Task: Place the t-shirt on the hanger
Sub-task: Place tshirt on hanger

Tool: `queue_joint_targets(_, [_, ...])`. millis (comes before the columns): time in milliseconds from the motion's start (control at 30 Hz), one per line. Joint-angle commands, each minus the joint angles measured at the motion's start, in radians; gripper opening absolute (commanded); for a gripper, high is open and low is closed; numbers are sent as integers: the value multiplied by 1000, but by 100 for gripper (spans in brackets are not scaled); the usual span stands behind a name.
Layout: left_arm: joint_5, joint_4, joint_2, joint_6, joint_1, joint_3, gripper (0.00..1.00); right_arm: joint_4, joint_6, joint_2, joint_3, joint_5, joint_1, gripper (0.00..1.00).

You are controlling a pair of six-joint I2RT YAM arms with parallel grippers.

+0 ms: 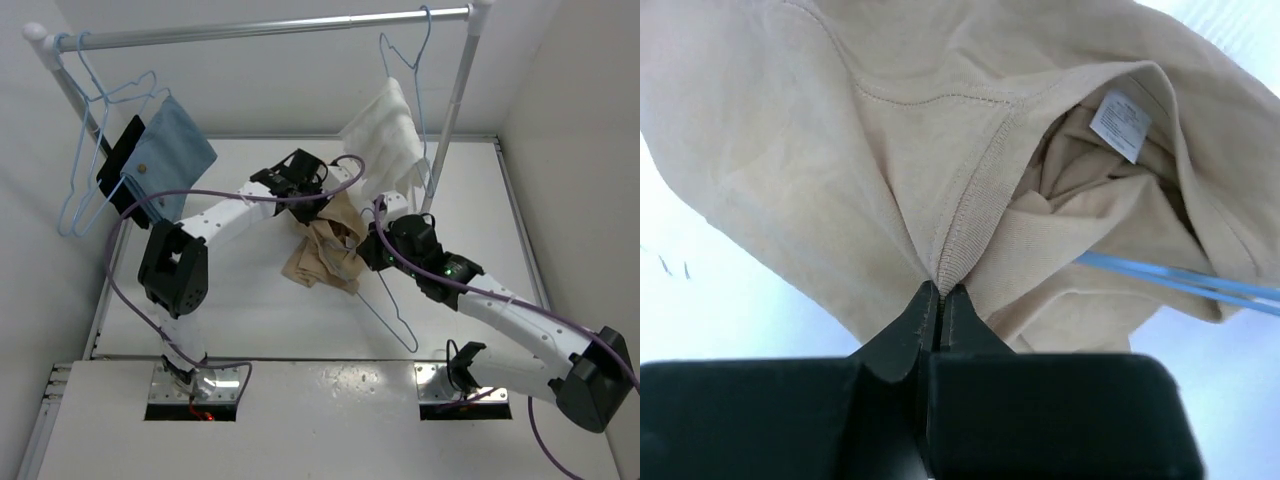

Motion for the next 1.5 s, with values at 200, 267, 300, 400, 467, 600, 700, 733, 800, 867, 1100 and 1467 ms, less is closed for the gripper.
queue_joint_targets(200, [58,-64,-130,-52,37,-73,0,62,-18,35,115,-146,6,0])
queue_joint_targets(267, [58,-64,-139,-63,37,-43,0,43,-18,25,125,-146,6,0])
queue_joint_targets(300, [34,-64,-139,-63,37,-43,0,43,-18,15,135,-146,6,0])
queue_joint_targets(400, [6,-64,-139,-63,37,-17,0,29,-18,-24,135,-131,6,0])
queue_joint_targets(467, [6,-64,-139,-72,37,-8,0,29,-18,-44,124,-102,6,0])
queue_joint_targets(600, [15,-85,-151,-72,37,-8,0,19,-29,-54,133,-42,6,0])
queue_joint_targets(700, [15,-85,-163,-72,37,-23,0,46,-49,-41,153,-21,6,0])
queue_joint_targets(733, [15,-85,-172,-72,37,-39,0,58,-61,-30,153,-21,6,0])
queue_joint_targets(800, [15,-85,-172,-86,37,-39,0,80,-72,1,184,-30,6,0])
queue_joint_targets(867, [27,-85,-151,-98,37,-30,0,80,-83,50,202,-30,6,0])
queue_joint_targets(1100, [-14,-54,-110,-118,37,-19,1,43,-115,23,263,-18,6,0])
queue_joint_targets(1467, [7,-36,-99,-141,37,-8,1,0,-90,-53,201,39,6,0])
